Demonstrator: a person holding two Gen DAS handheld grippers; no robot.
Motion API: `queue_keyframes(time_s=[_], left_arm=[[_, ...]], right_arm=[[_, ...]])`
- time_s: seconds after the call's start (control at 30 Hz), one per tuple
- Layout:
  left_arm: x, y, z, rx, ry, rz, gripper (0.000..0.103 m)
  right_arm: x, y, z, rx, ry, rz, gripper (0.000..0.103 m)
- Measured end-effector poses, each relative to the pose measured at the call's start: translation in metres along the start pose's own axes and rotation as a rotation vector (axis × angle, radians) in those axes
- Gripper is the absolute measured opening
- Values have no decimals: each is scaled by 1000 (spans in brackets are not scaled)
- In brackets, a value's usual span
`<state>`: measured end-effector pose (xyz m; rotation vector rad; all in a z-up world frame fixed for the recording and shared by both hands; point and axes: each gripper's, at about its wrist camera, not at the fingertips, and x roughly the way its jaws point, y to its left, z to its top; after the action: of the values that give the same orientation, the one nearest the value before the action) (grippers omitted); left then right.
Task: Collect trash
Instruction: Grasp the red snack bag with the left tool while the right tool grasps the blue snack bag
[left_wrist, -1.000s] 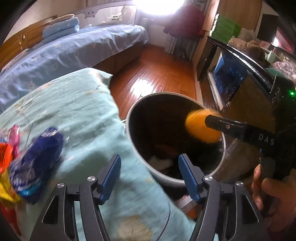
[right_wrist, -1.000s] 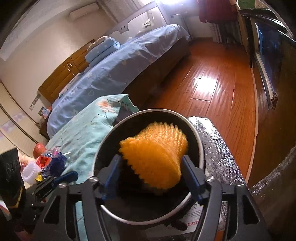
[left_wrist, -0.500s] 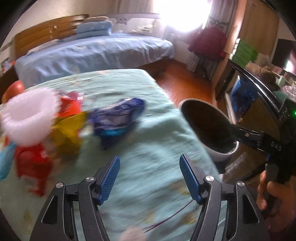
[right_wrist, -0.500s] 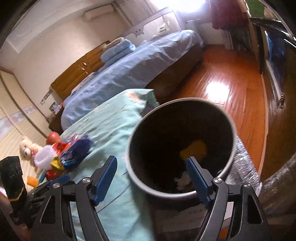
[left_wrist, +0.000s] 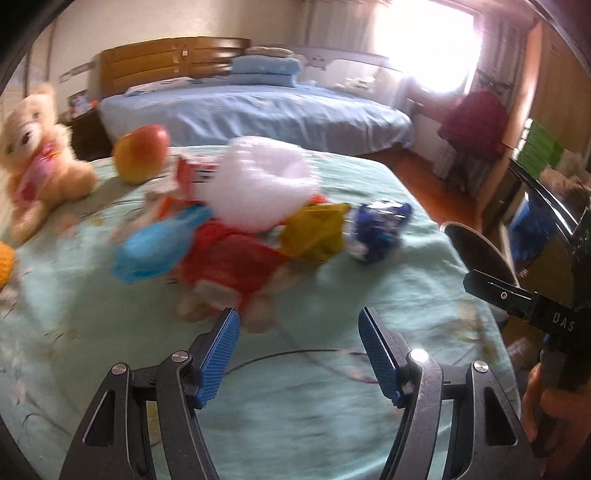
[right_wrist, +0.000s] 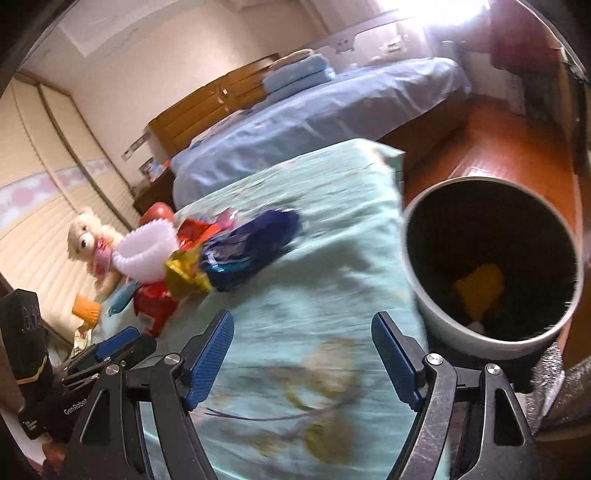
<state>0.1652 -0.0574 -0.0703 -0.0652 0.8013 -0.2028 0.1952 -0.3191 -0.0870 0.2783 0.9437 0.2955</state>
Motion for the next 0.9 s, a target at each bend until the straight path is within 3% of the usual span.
queue_keyframes(time_s=[0.17, 0.6, 0.63, 0.7, 0.73, 0.83, 0.9], left_arm=[[-16, 4, -15, -37, -6, 80, 75], [-18, 4, -9, -93, 29, 90, 72], [-12, 5, -3, -105, 34, 81, 66], [-11, 3, -8, -120, 62, 55, 43], [-9, 2, -9, -125, 80, 38, 24], [-13, -2, -17, -136, 88, 9, 17], [-18, -4, -16, -134, 80, -4, 14]], right_arm=[[19, 18, 3, -5, 20, 28, 79], [75, 33, 31, 56, 57, 80, 79], [80, 33, 33, 64, 62, 83, 78], [85, 34, 35, 61, 61, 77, 72], [86, 36, 35, 53, 59, 70, 56], [87, 41, 35, 24, 62, 69, 36], [83, 44, 32, 0, 56, 63, 34]])
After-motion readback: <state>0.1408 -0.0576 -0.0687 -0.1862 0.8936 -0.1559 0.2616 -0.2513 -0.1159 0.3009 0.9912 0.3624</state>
